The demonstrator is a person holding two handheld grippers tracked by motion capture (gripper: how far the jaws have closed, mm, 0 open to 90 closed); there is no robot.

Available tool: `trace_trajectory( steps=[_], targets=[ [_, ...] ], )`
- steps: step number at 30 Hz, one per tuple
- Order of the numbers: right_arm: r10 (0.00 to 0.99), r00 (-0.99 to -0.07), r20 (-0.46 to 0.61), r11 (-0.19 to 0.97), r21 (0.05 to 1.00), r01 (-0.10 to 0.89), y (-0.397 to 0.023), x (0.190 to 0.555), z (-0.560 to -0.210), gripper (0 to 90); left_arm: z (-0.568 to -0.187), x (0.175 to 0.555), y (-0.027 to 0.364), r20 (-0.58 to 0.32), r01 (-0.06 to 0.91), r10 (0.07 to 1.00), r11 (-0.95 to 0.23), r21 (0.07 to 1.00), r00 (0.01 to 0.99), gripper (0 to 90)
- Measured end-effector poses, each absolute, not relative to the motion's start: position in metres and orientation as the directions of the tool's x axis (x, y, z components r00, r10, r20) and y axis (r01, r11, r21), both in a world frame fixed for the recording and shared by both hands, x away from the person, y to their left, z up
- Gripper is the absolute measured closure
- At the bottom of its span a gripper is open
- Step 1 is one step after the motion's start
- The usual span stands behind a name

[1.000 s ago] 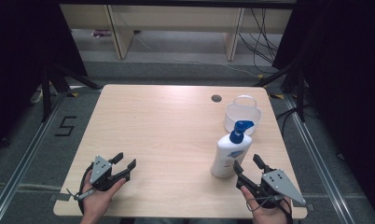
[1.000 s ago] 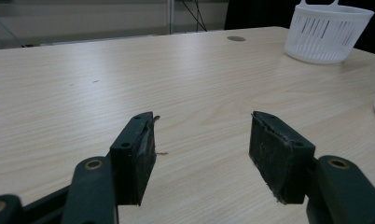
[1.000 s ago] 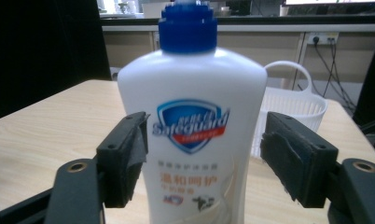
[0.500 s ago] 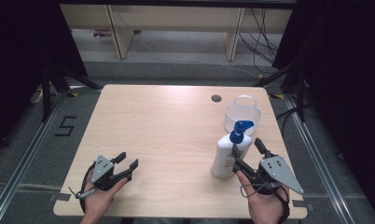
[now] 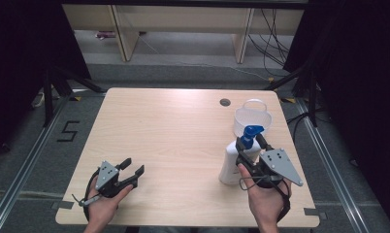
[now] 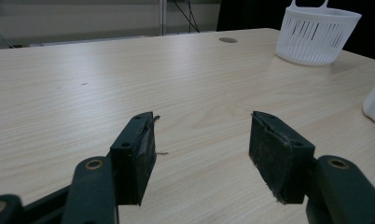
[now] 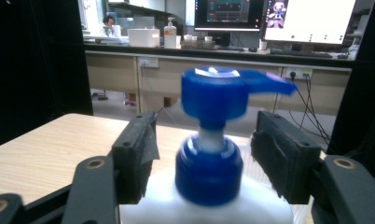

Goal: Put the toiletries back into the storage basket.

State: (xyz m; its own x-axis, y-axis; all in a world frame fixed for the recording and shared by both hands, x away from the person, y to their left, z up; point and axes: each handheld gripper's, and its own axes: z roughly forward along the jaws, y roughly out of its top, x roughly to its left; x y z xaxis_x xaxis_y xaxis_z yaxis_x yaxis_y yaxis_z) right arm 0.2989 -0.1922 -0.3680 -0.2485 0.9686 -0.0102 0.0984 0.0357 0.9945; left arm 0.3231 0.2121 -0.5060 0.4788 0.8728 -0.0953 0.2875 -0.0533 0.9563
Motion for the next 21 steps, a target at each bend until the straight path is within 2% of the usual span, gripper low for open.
trace_trajectory(
  steps=[6,11,21],
  targets=[
    [0.972,-0.235,0.002,0.025,0.993,0.114,-0.1874,0.3071,-0.3633,47.1,-0.5076,0.3239,0.2124,-0.101,0.282,0.868,-0.047,0.958,0.486,40.1],
    [0.98,-0.198,-0.008,0.025,0.996,0.087,-0.1861,0.3093,-0.361,59.3,-0.507,0.3234,0.2159,-0.103,0.29,0.874,-0.045,0.956,0.474,40.0],
    [0.979,-0.204,-0.005,0.02,0.997,0.076,-0.1908,0.3088,-0.36,60.2,-0.5083,0.3241,0.2189,-0.102,0.283,0.871,-0.044,0.958,0.48,40.0]
  ],
)
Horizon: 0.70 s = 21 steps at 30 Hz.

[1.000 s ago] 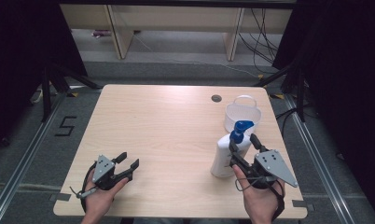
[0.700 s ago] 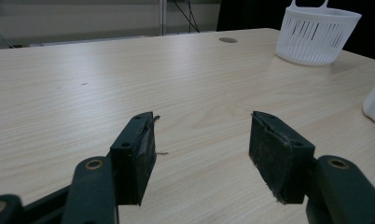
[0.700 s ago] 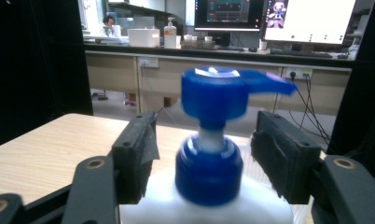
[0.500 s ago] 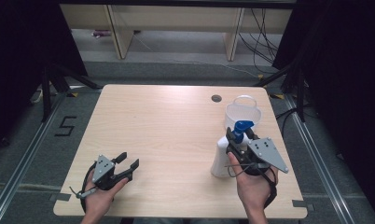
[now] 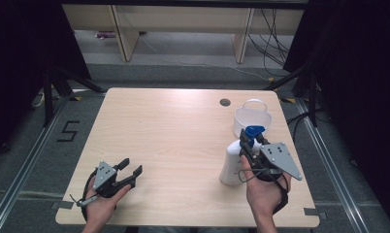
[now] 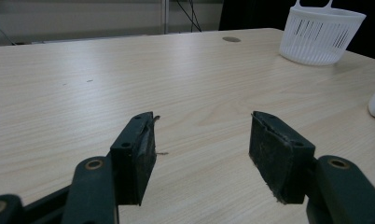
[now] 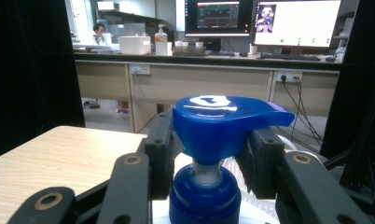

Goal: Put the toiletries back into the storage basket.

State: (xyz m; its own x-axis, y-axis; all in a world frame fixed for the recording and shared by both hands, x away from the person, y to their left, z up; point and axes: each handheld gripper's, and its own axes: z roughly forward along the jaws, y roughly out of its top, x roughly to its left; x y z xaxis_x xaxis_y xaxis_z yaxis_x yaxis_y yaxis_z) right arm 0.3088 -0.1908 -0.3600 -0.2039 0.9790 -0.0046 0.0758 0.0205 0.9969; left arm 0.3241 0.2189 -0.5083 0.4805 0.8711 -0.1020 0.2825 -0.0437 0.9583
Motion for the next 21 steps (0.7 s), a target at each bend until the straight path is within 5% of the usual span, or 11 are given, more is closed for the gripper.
trace_trajectory(
  steps=[9,21],
  targets=[
    [0.98,-0.196,0.034,-0.01,0.992,0.123,-0.201,0.311,-0.353,60.2,-0.508,0.324,0.218,-0.101,0.291,0.873,-0.049,0.955,0.477,40.2],
    [0.985,-0.172,0.006,0.004,0.998,0.058,-0.214,0.316,-0.324,60.2,-0.509,0.325,0.22,-0.107,0.278,0.871,-0.036,0.96,0.48,40.2]
  ],
)
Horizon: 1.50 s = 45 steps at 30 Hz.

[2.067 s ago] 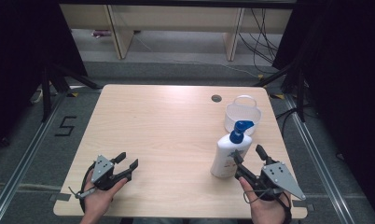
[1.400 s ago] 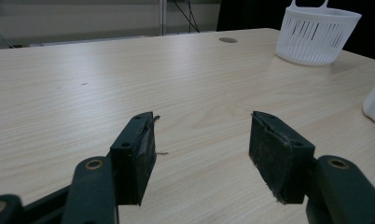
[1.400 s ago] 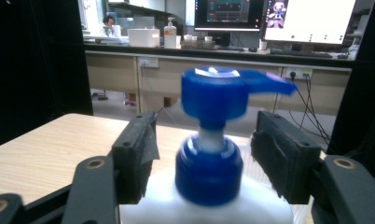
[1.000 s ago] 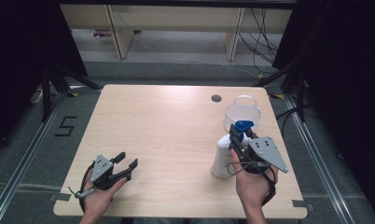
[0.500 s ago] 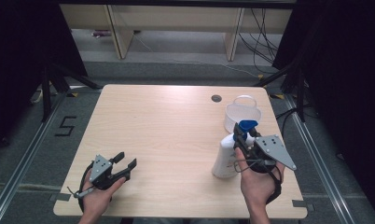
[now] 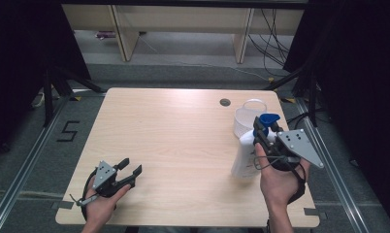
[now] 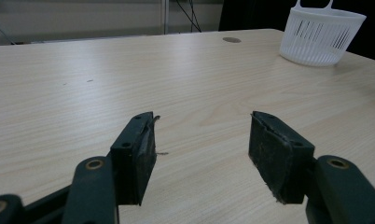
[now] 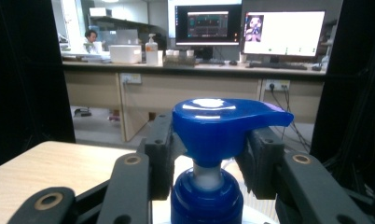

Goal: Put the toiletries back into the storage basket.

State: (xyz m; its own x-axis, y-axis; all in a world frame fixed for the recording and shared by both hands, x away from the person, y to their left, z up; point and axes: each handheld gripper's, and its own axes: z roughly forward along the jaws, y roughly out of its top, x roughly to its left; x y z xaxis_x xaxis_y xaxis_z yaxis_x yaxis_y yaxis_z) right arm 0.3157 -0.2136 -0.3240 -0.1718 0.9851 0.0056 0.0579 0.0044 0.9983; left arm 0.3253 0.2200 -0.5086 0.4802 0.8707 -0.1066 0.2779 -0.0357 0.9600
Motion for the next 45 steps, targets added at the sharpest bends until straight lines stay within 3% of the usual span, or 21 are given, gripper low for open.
trace_trajectory(
  steps=[26,45],
  targets=[
    [0.99,-0.137,-0.011,0.008,1.0,-0.021,-0.232,0.345,-0.281,60.2,-0.509,0.326,0.221,-0.102,0.278,0.873,-0.039,0.96,0.476,40.3],
    [0.994,-0.107,0.018,-0.021,0.999,-0.025,-0.239,0.37,-0.263,60.1,-0.509,0.326,0.221,-0.1,0.286,0.875,-0.046,0.957,0.474,40.3]
  ],
)
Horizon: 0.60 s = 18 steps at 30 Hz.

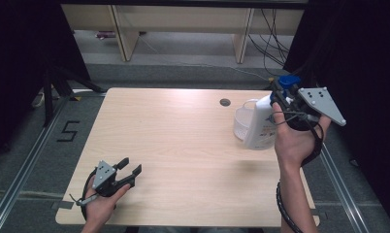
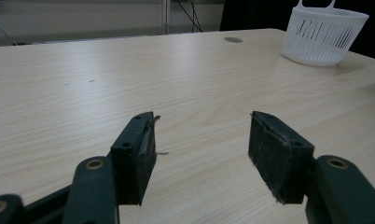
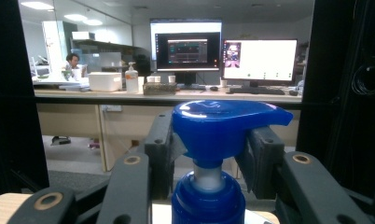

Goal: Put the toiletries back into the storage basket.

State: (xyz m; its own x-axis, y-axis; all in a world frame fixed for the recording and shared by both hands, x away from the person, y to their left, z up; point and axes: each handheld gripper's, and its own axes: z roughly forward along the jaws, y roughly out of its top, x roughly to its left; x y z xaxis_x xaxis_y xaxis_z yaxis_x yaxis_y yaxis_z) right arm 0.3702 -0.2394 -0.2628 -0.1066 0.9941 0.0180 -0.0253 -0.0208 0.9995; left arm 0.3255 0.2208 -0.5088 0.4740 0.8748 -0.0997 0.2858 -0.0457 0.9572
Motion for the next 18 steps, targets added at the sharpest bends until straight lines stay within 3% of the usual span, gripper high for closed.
trace_trajectory(
  steps=[18],
  targets=[
    [0.997,-0.08,0.024,-0.027,0.999,-0.035,-0.246,0.392,-0.25,60.1,-0.508,0.326,0.221,-0.101,0.286,0.875,-0.045,0.957,0.474,40.4]
  ],
)
